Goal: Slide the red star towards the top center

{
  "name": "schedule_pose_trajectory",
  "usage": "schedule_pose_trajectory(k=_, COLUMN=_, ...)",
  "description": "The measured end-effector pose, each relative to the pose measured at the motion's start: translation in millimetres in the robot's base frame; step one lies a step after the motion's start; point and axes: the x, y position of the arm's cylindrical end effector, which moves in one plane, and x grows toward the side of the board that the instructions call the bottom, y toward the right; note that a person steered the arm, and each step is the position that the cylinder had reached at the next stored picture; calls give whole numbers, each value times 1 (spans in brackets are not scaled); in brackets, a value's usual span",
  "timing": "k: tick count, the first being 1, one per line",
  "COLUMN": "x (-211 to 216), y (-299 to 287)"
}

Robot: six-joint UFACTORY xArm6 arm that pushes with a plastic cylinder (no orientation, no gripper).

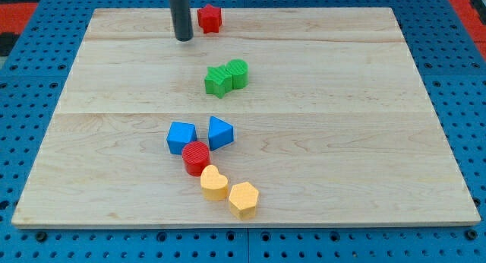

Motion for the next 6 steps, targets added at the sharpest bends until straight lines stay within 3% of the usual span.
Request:
schedule_pose_trajectory(k=2, x=-38, y=-1)
schedule_pose_trajectory(k=3, x=-48, y=26)
schedule_pose_trajectory(k=5, x=-54, y=76)
schedule_pose_trajectory(k=6, x=-51, y=69)
